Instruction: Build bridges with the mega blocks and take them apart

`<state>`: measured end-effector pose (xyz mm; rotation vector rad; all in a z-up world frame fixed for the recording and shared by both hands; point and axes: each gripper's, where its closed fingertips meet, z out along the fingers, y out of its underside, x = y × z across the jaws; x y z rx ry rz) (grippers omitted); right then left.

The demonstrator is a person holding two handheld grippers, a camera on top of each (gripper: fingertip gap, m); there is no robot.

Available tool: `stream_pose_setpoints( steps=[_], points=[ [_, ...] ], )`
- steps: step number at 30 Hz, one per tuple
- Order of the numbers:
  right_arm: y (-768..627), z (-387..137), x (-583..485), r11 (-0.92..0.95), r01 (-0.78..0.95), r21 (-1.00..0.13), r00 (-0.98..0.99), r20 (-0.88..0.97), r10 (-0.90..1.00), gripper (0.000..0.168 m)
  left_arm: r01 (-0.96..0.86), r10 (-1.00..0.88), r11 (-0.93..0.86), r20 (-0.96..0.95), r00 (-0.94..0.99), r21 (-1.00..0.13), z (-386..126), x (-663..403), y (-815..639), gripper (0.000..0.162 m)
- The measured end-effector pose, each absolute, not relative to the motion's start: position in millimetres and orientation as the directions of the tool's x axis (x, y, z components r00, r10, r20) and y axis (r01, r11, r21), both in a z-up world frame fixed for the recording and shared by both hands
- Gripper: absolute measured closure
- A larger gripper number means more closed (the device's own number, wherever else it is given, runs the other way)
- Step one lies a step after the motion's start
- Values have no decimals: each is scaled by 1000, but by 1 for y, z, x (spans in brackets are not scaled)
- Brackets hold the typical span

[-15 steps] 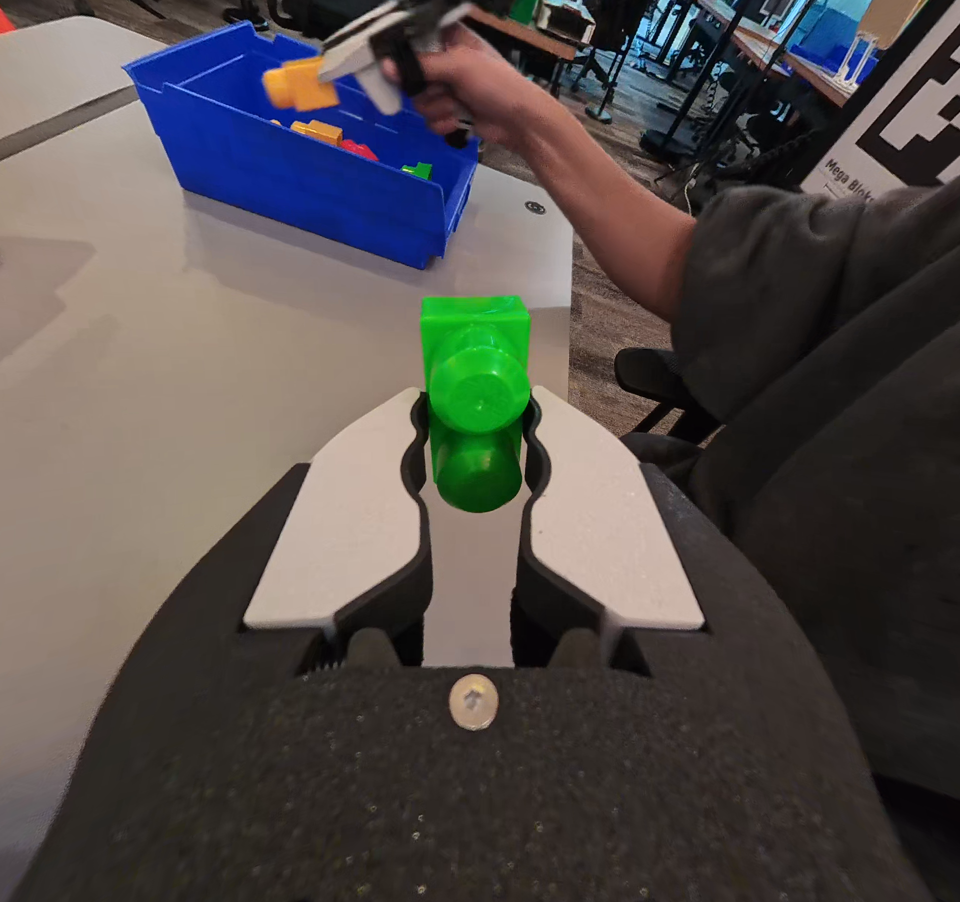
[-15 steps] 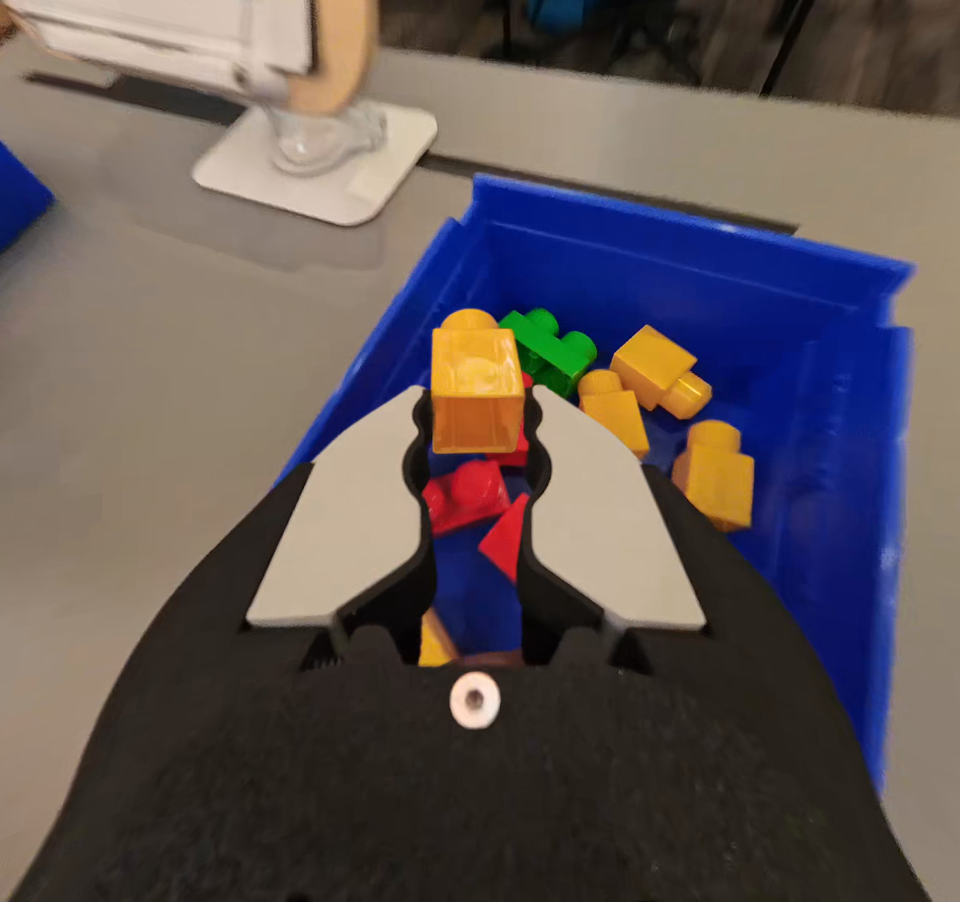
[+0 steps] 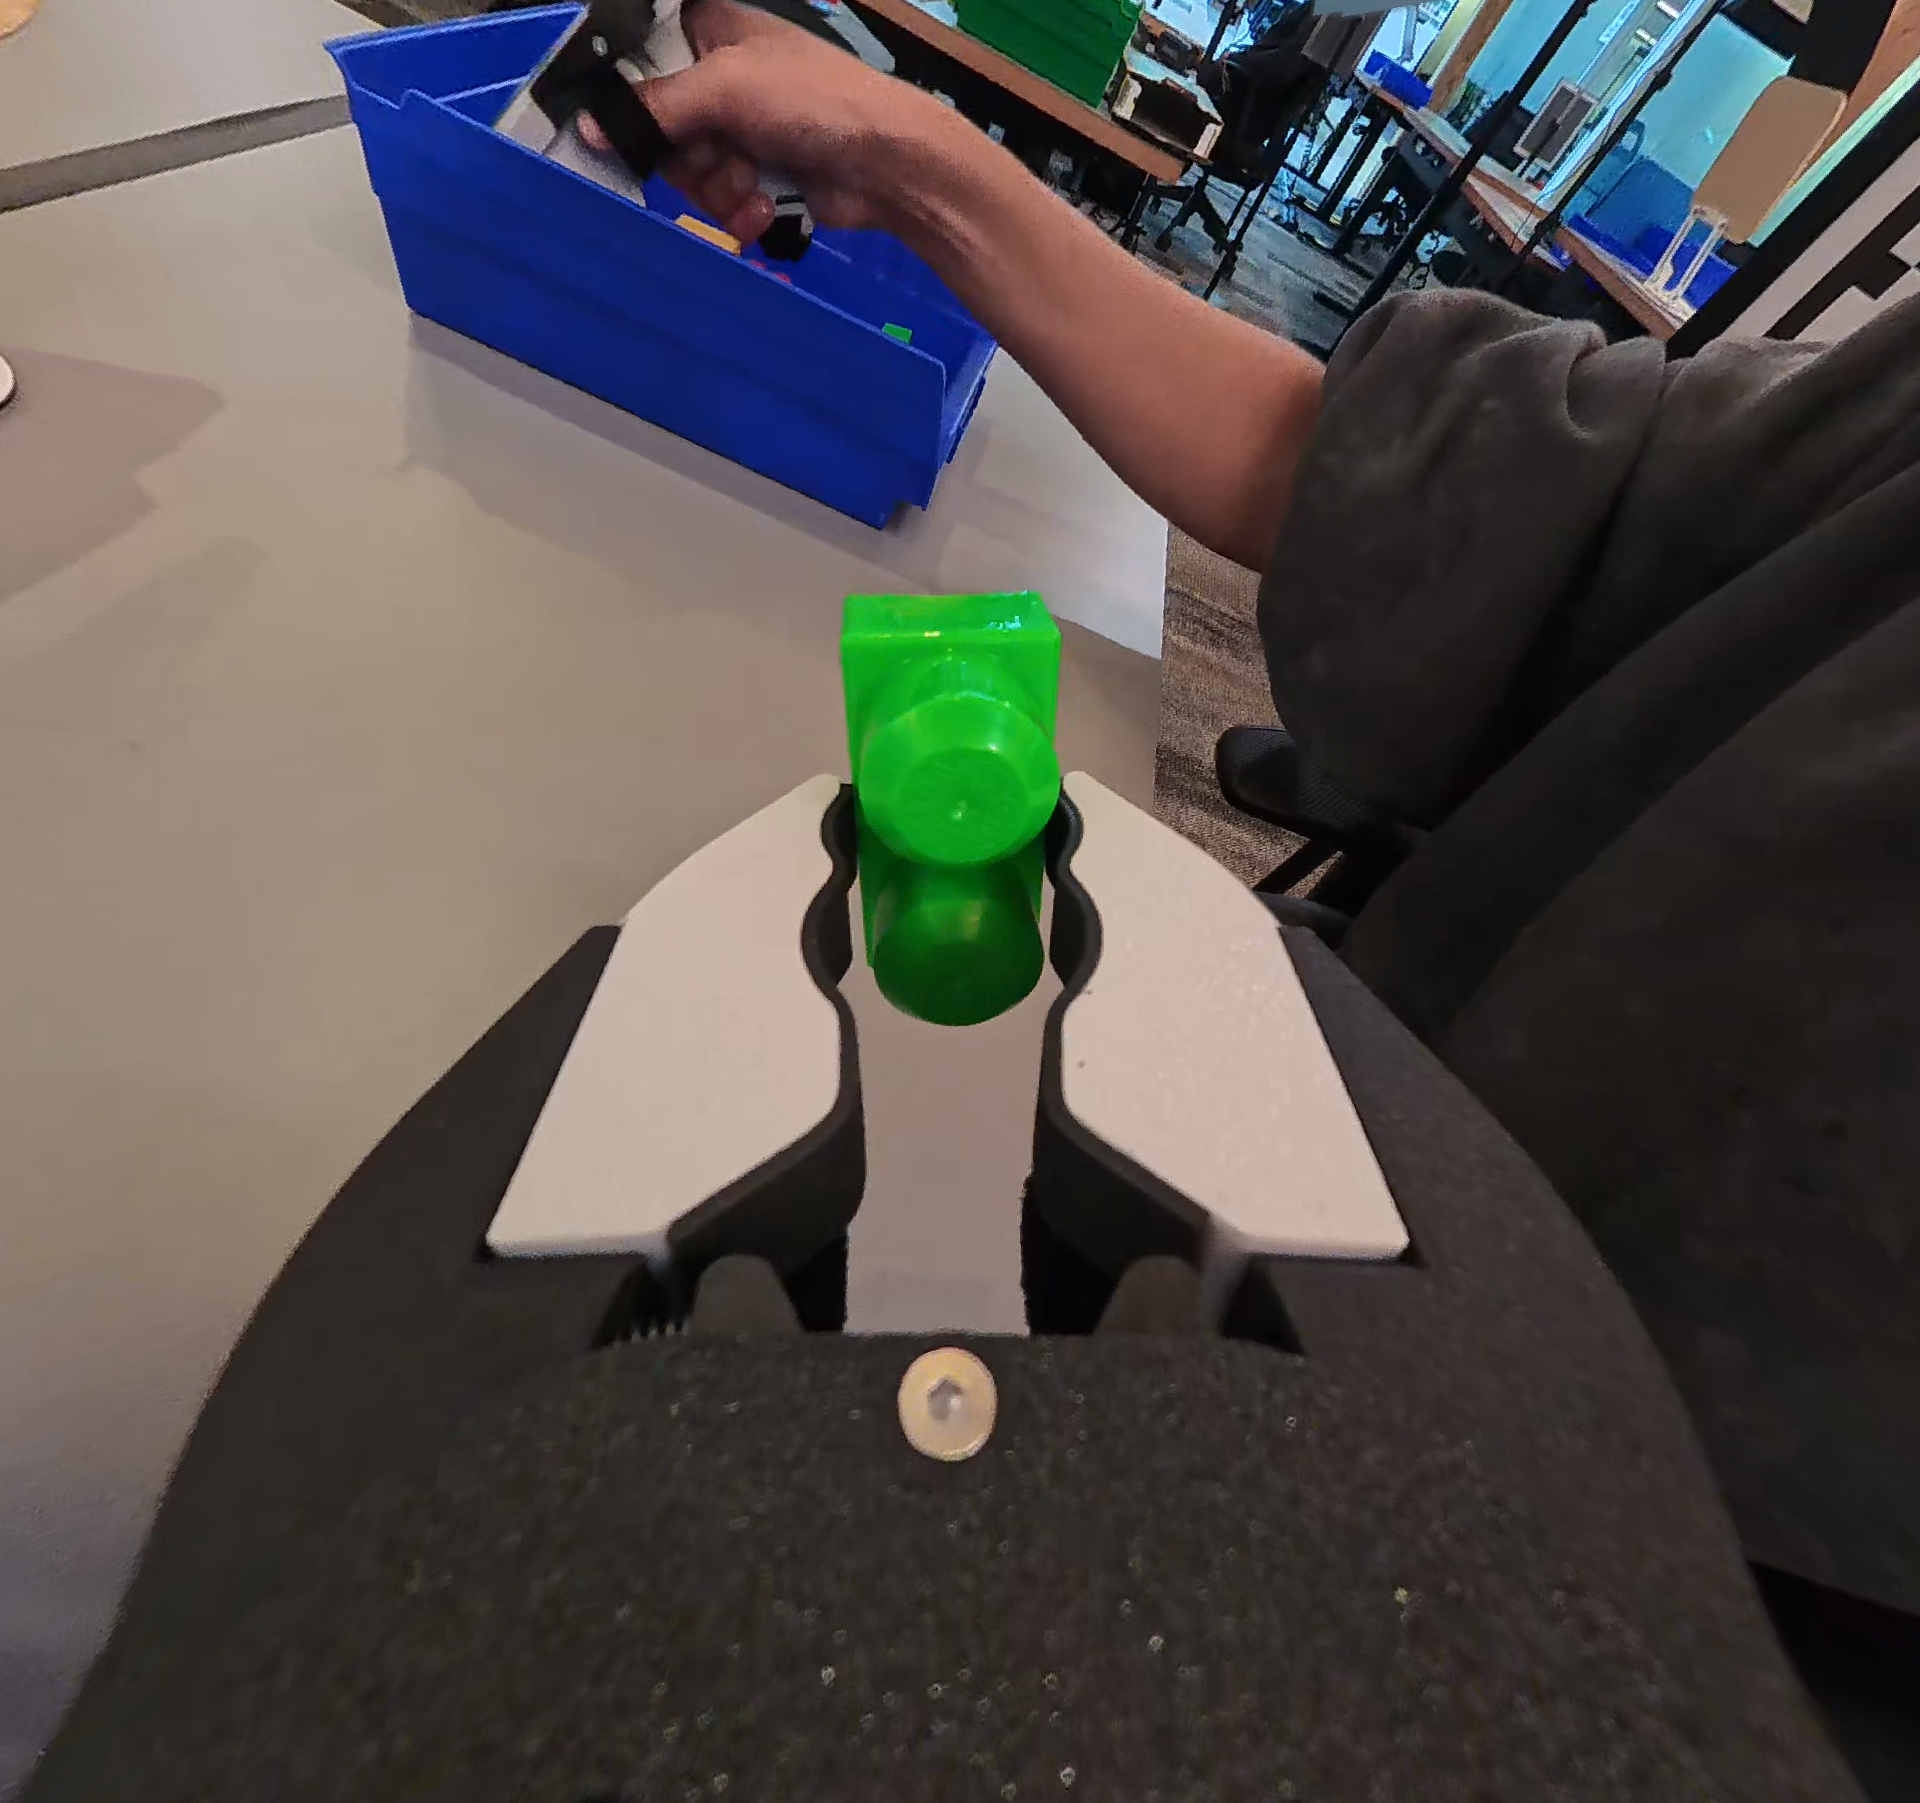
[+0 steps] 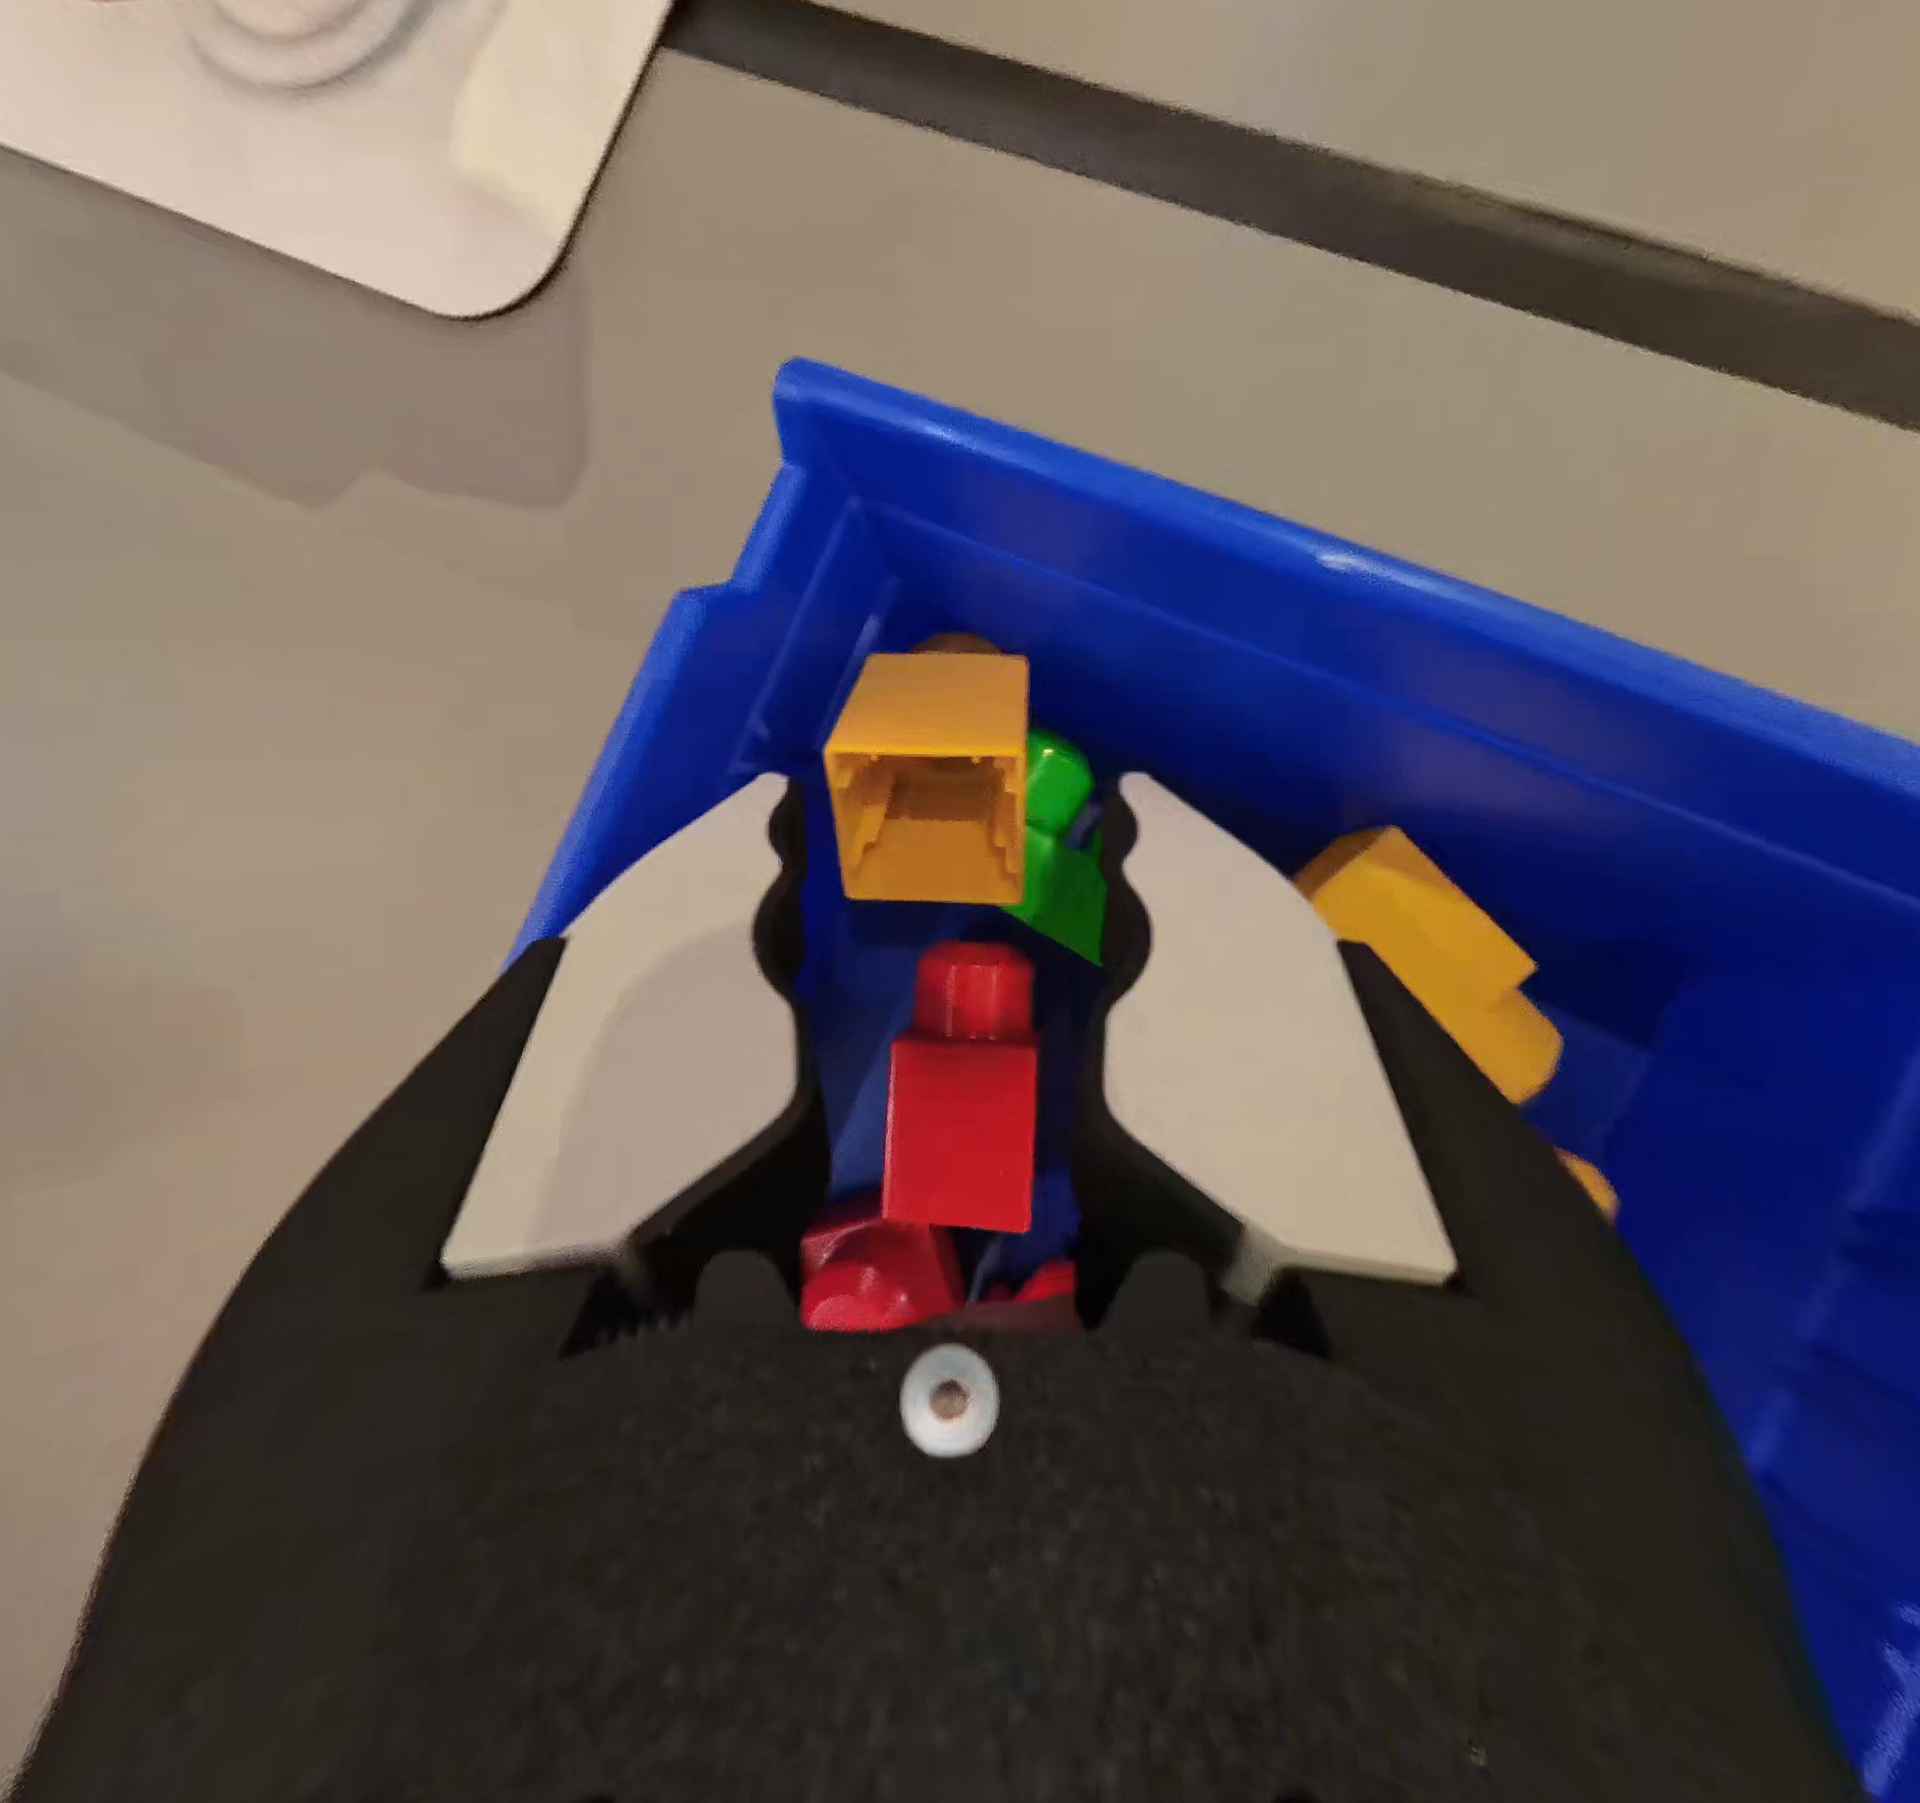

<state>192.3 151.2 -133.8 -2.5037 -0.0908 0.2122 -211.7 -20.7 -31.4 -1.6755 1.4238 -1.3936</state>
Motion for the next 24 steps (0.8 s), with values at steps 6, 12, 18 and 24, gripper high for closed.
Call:
stream_pose_setpoints(
  steps=[6,12,18,24],
  points=[
    [98,-14,160,-453,-127,-882,971,-203,124,112,-394,-934,-332,356,11,-857,-38,-218,-12,128],
    [-22,5,-61,-293,-208,-933,666,-354,656,115,-407,-927,-362,370,61,-838,-50,-222,-4,128],
    [-64,-83,-151,-297,-13,-955,664,-230,712,122,-528,-934,-356,313,173,-771,-78,-222,4,128],
    [-53,-86,-115,-323,-27,-946,754,-231,614,122,-792,-911,-407,144,386,-455,-136,-195,44,128]
  ],
)
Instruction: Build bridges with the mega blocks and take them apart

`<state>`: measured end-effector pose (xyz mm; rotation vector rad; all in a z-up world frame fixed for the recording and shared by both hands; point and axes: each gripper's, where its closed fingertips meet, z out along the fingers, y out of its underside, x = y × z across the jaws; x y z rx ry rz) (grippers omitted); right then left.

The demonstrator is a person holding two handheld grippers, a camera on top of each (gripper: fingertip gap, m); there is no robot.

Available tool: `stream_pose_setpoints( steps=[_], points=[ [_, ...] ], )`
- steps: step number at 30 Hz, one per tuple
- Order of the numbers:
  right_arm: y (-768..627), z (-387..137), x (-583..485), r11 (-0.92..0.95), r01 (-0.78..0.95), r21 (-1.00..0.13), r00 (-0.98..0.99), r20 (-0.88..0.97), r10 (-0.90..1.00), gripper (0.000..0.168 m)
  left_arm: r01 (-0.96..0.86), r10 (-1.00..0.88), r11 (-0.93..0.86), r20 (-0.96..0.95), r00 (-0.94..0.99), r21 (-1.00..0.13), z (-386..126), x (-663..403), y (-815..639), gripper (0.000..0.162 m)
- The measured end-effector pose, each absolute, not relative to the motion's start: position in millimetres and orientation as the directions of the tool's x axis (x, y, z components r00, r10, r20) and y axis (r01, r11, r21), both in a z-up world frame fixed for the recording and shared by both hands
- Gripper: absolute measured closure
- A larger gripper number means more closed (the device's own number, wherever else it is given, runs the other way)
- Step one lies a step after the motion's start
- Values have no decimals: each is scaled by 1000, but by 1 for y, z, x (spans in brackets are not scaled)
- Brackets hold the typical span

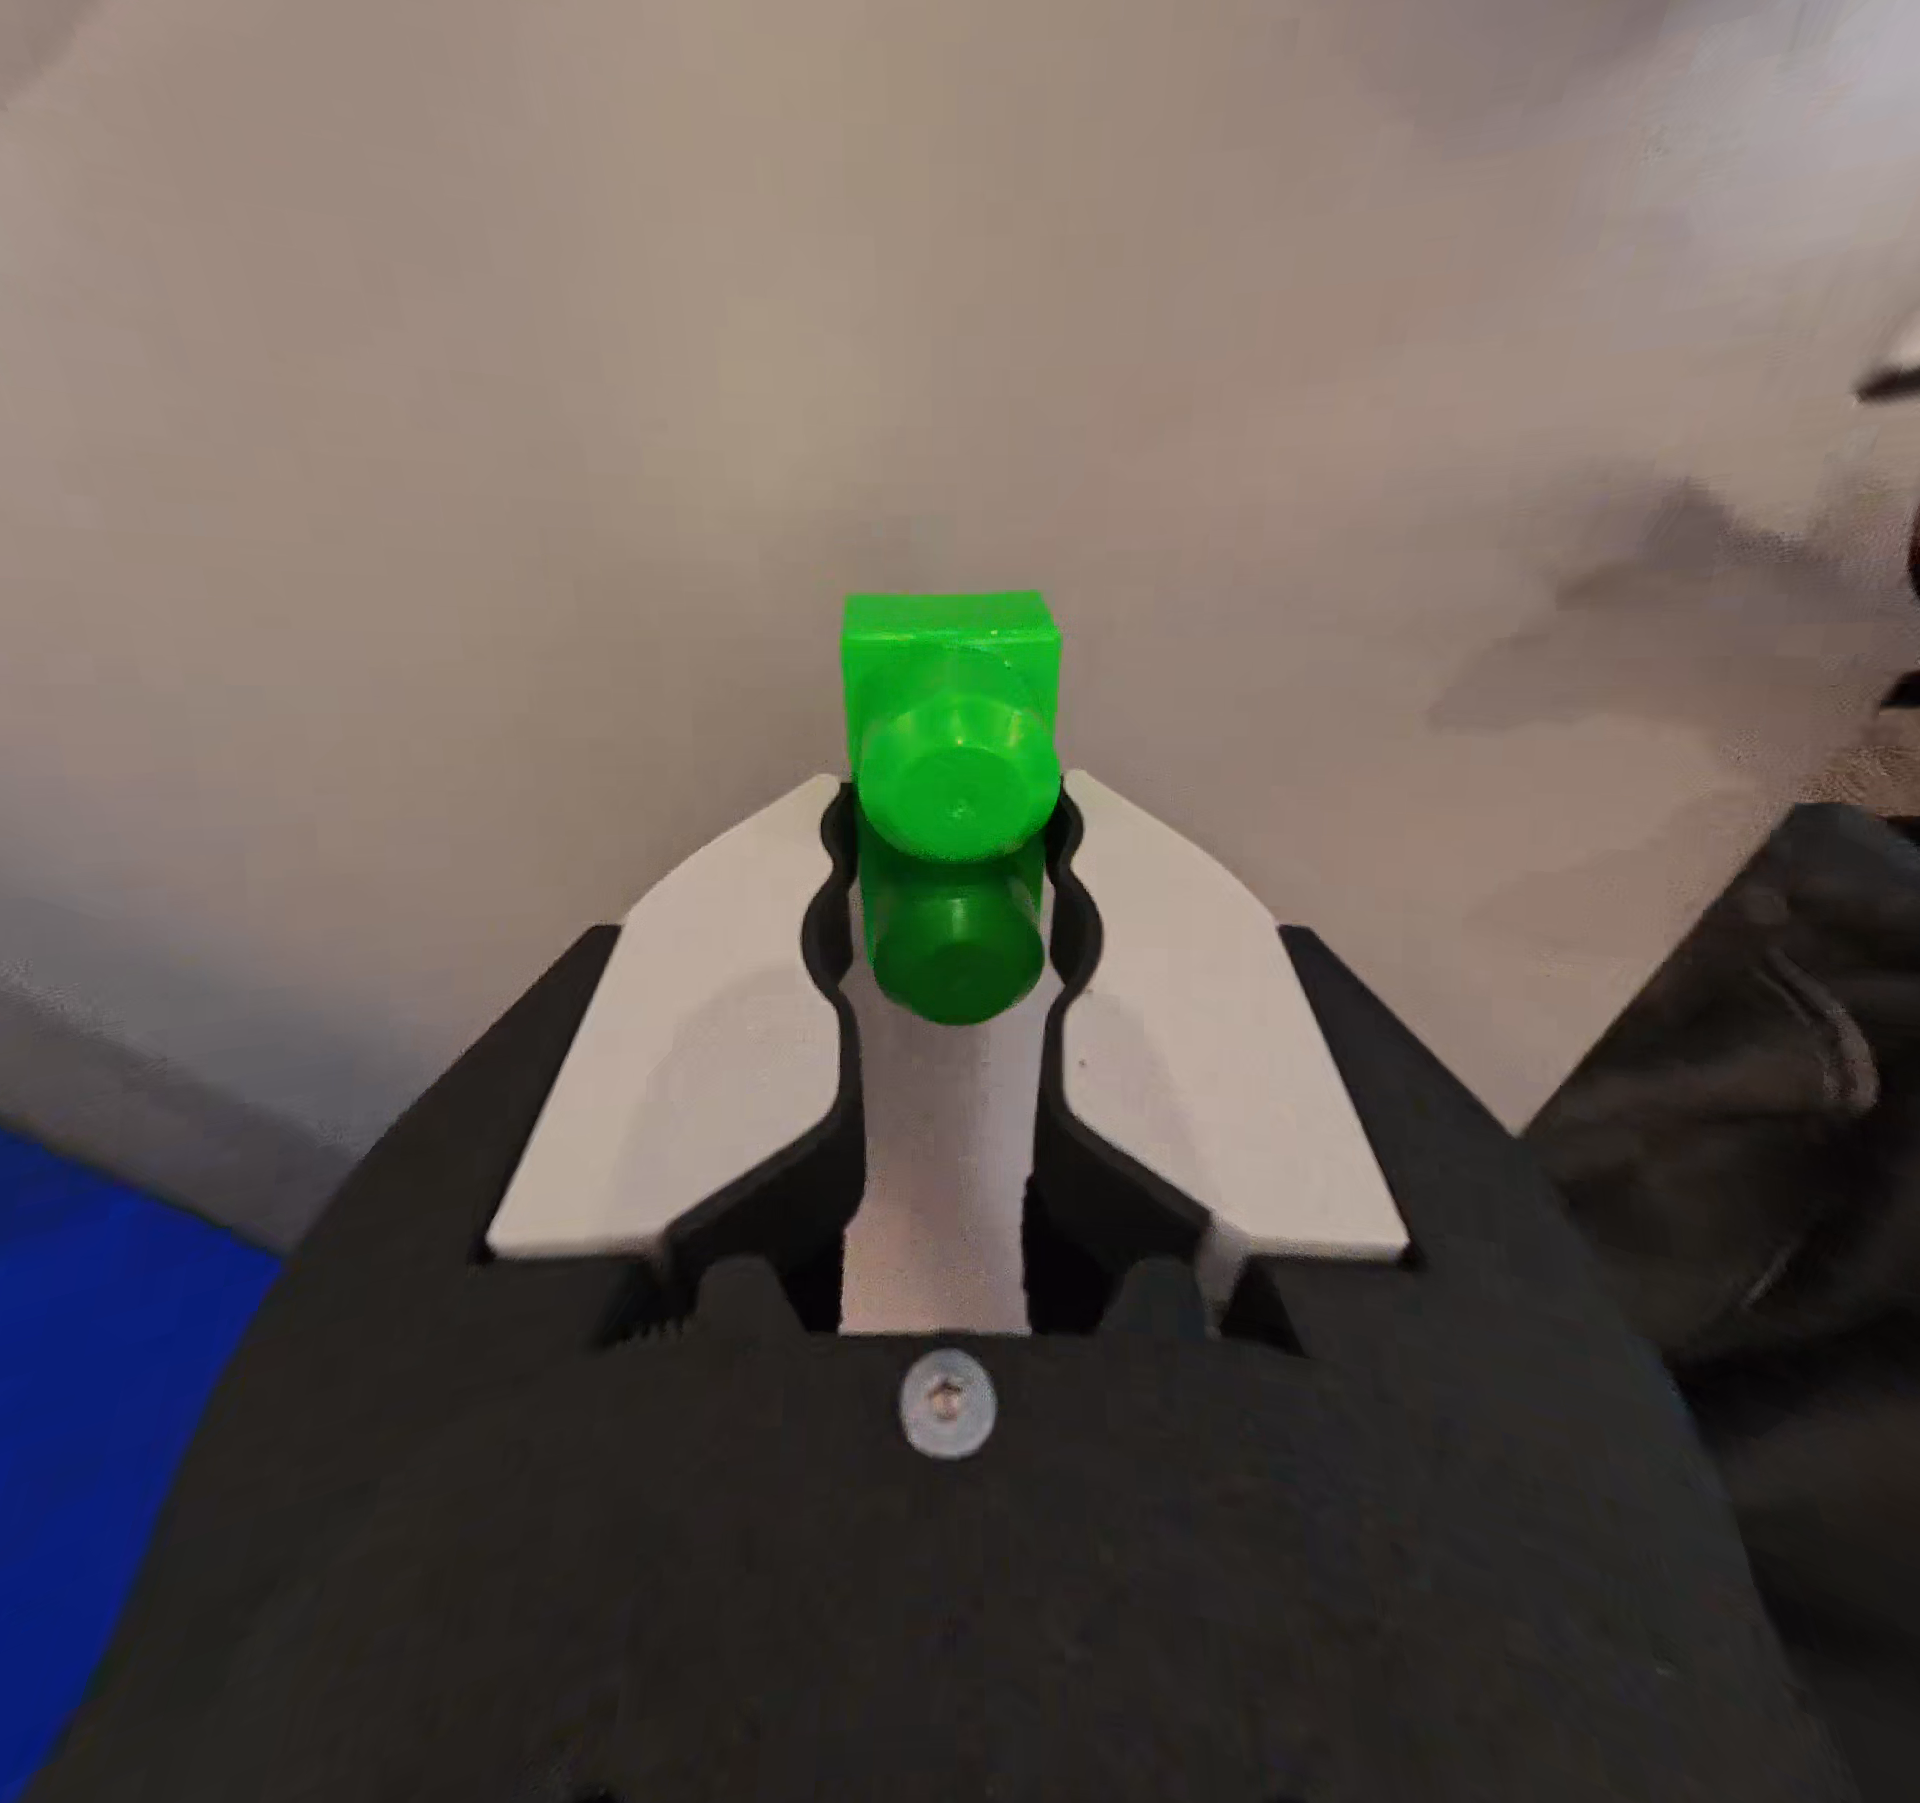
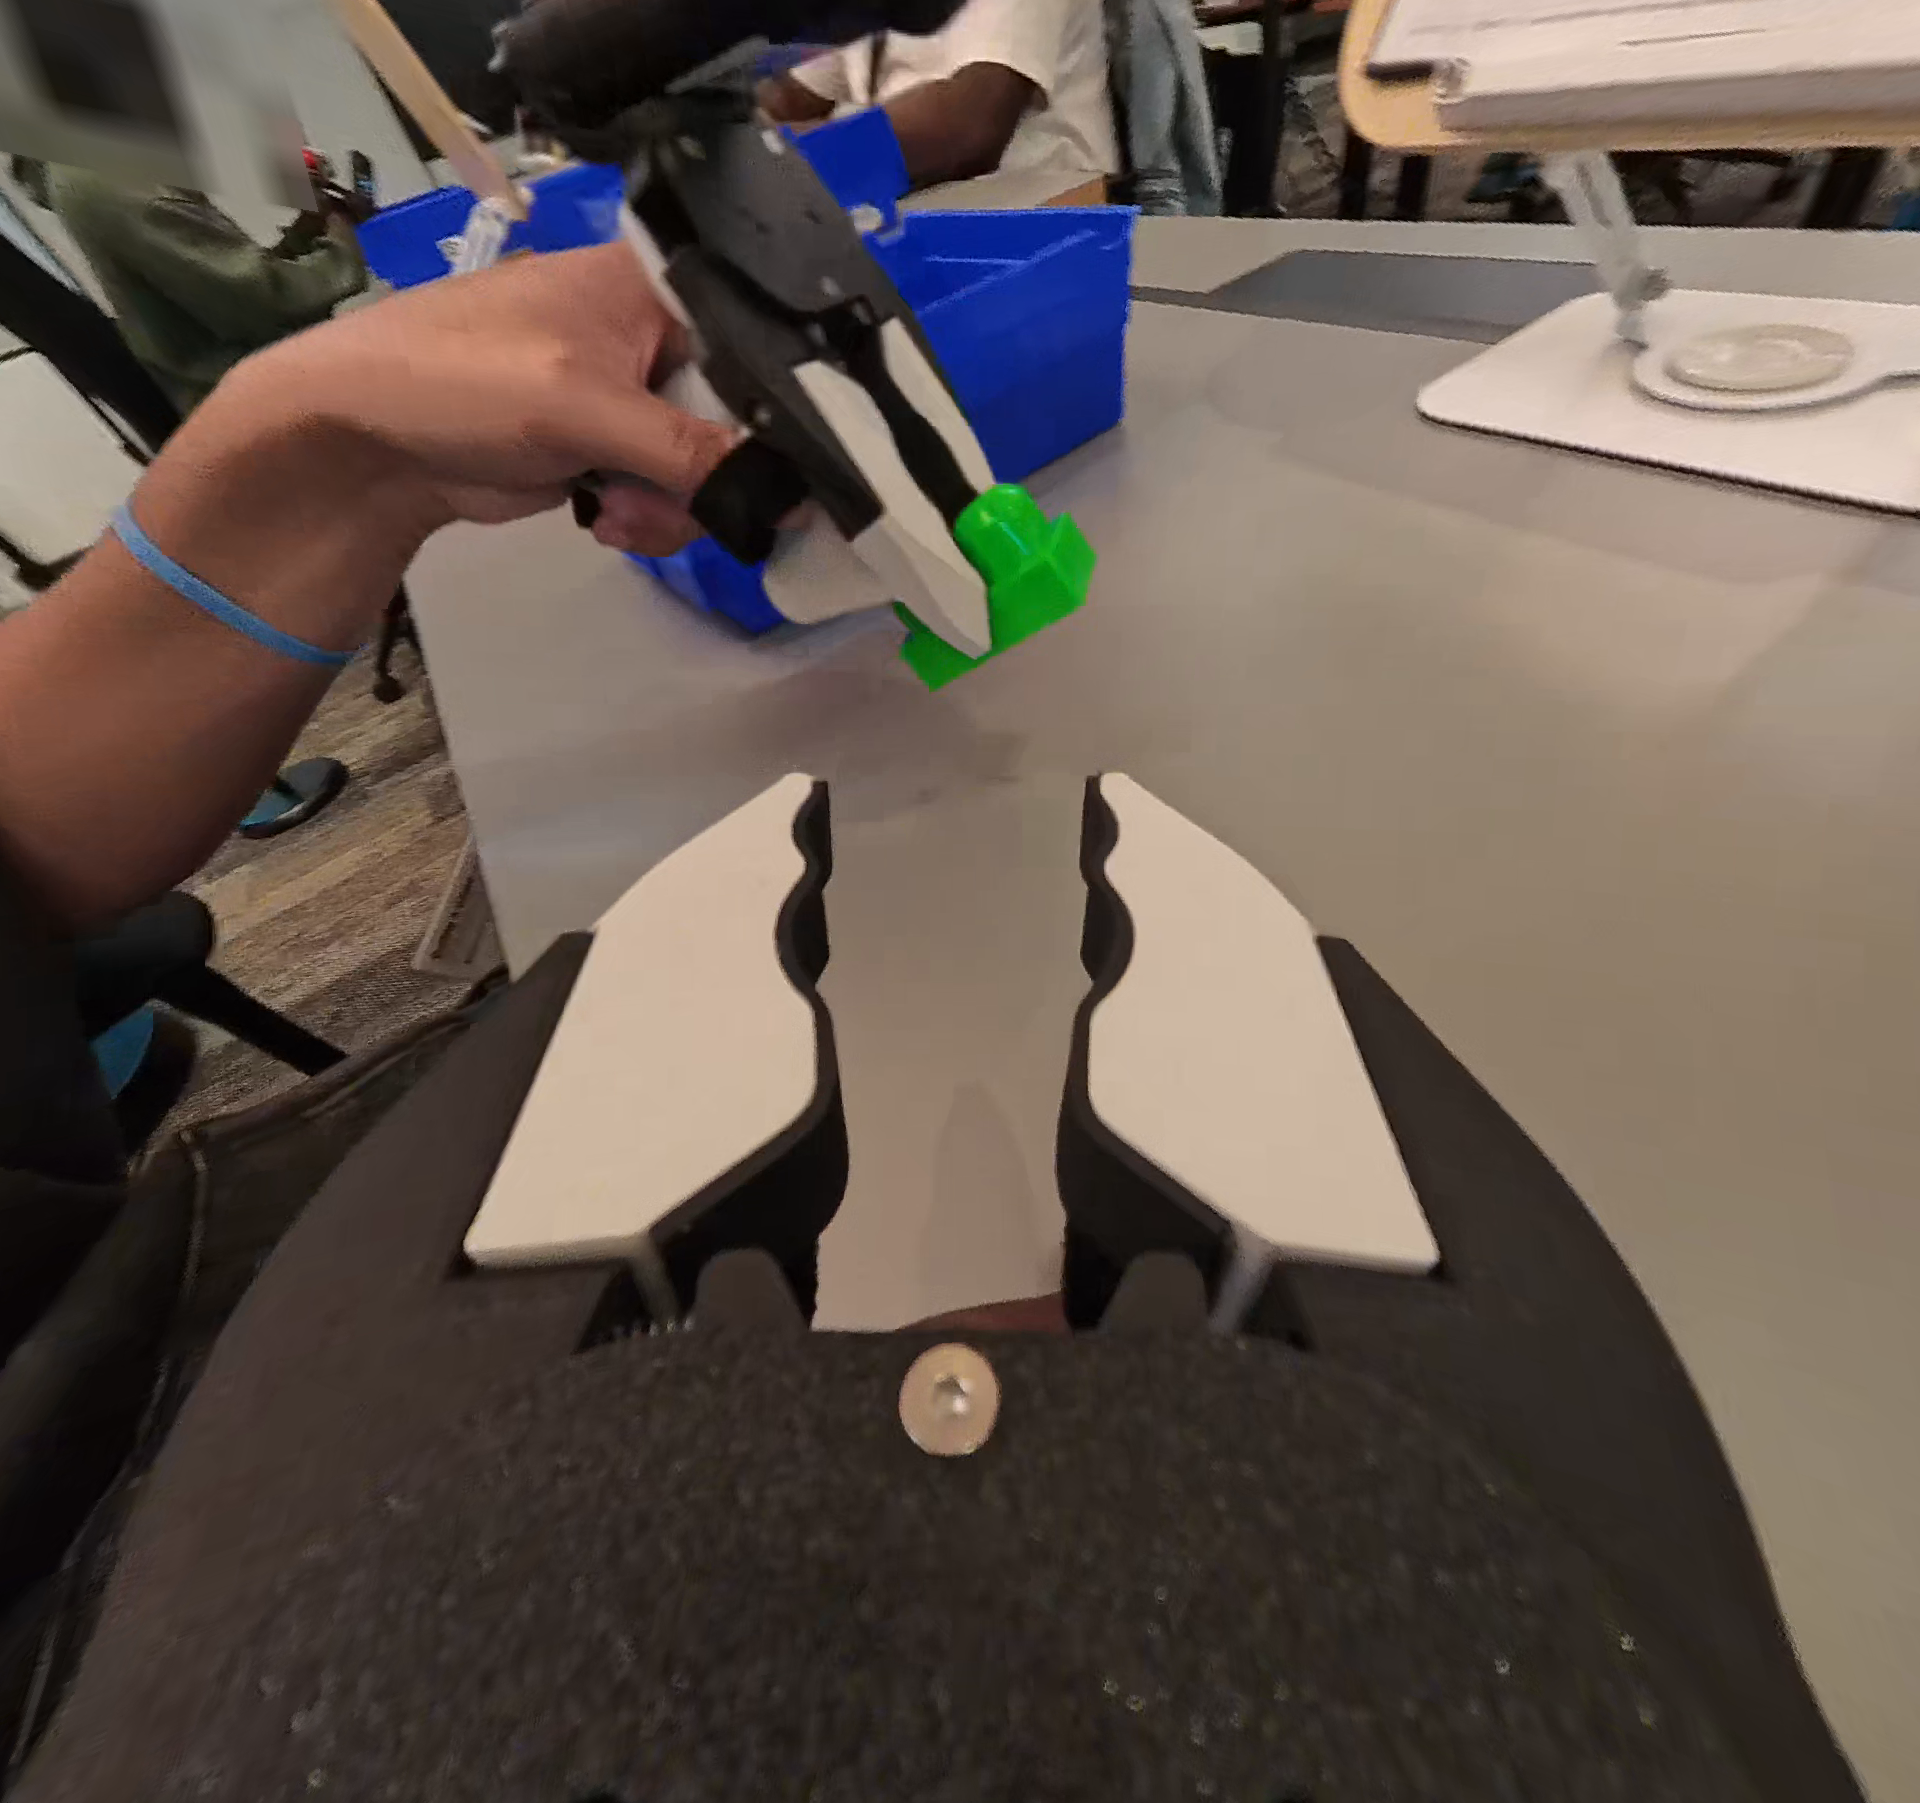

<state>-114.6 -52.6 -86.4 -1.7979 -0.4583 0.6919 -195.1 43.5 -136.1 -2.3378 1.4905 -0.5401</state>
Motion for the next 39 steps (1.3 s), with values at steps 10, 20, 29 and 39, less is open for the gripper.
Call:
stream_pose_setpoints(
  steps=[10,20,29,39],
  points=[
    [-54,-107,-98,-390,8,-921,785,-236,572,122,-898,-910,-409,144,388,-163,-180,-140,56,128],
    [-44,-134,-85,-450,132,-883,869,-115,481,113,-880,-907,-414,186,378,-232,-176,-136,48,111],
    [28,-155,-128,-557,279,-783,897,5,442,81,-337,-833,-535,418,361,-775,-106,-240,-23,104],
    [73,-188,-129,-691,277,-667,948,74,309,94,-165,-833,-537,490,257,-827,-115,-266,-78,112]
  ],
)
